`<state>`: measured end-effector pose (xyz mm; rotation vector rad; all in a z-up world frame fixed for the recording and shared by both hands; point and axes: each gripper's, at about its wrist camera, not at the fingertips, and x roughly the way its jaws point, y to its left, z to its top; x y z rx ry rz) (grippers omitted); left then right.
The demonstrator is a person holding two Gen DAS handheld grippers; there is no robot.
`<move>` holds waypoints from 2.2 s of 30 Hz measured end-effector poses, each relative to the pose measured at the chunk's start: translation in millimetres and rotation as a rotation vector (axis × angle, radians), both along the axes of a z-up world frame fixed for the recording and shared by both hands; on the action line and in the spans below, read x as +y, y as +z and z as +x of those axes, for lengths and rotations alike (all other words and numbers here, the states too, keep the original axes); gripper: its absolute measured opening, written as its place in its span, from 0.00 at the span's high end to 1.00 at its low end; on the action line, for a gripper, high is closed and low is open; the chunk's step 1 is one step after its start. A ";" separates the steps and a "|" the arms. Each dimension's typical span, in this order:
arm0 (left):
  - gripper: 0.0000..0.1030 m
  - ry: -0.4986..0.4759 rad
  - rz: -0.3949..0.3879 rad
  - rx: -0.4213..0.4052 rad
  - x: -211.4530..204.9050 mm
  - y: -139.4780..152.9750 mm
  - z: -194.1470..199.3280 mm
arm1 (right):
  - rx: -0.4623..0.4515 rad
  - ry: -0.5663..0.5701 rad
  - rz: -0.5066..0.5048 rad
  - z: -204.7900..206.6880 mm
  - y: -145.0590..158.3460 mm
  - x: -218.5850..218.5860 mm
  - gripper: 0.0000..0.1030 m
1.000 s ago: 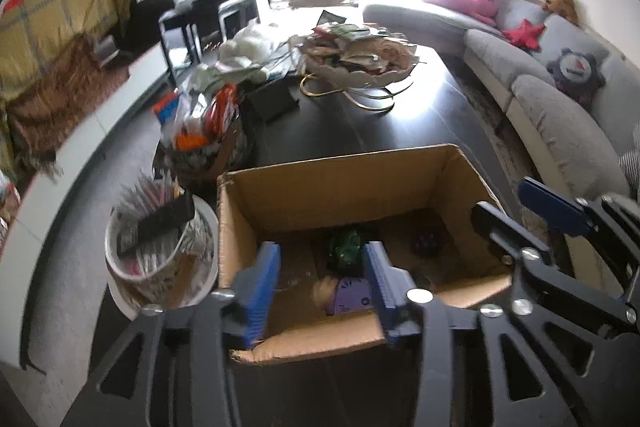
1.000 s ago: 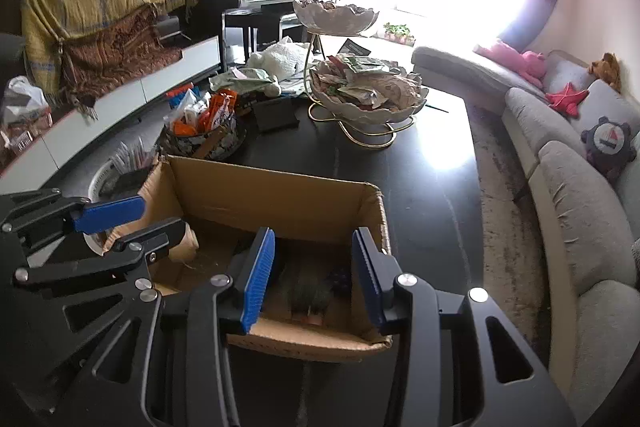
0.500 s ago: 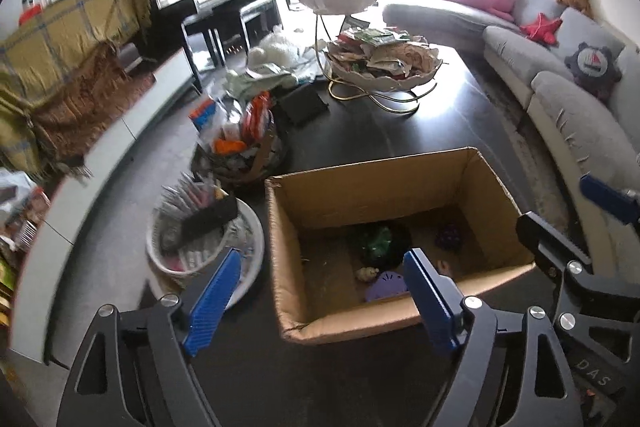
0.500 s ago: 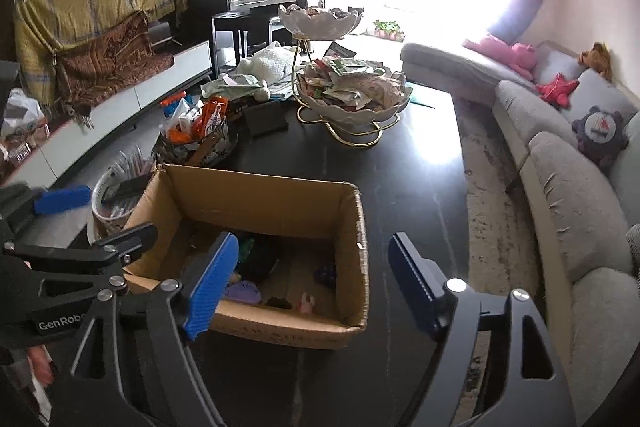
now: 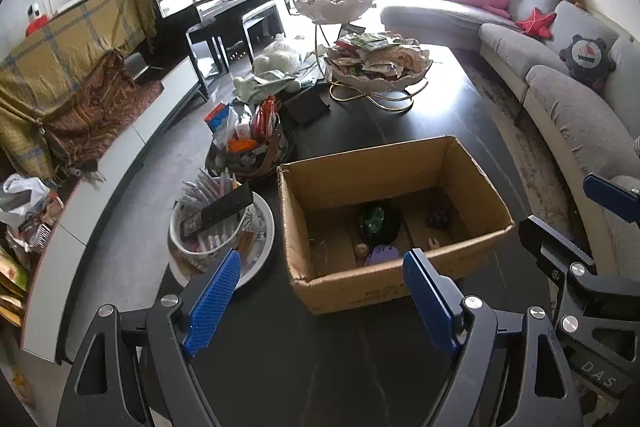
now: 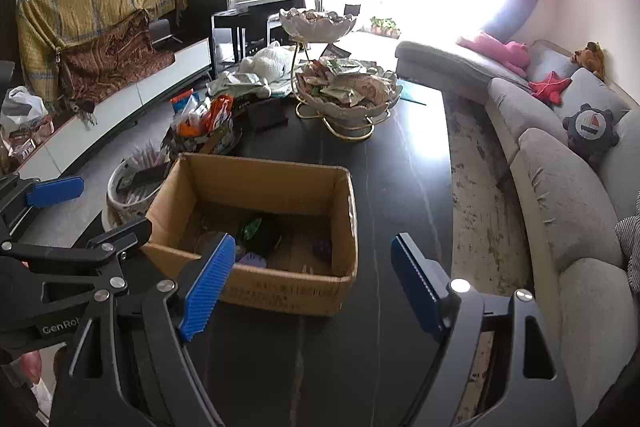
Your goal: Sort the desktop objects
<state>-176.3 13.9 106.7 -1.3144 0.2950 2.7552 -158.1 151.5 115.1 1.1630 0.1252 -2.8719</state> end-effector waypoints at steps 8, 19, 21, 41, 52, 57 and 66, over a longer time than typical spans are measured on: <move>0.22 -0.008 -0.013 -0.010 3.6 5.9 21.9 | -0.069 0.010 0.018 18.2 9.0 -1.3 0.24; 0.22 -0.009 0.053 -0.076 2.9 11.6 38.2 | -0.115 0.014 -0.002 40.2 18.3 3.9 0.24; 0.22 -0.008 0.040 -0.071 4.3 13.2 42.4 | -0.113 0.014 -0.003 44.4 20.2 4.2 0.24; 0.22 -0.023 0.029 -0.120 1.5 6.9 57.7 | -0.143 0.044 0.033 64.3 22.3 -1.2 0.24; 0.22 -0.020 -0.001 -0.137 1.6 -1.1 60.1 | -0.173 0.059 0.037 64.0 14.9 -5.4 0.24; 0.22 -0.023 0.013 -0.152 0.0 -2.8 58.4 | -0.180 0.063 0.042 63.6 13.0 -7.3 0.24; 0.22 -0.023 -0.013 -0.135 0.6 -3.7 58.2 | -0.189 0.068 0.044 61.5 11.3 -8.3 0.24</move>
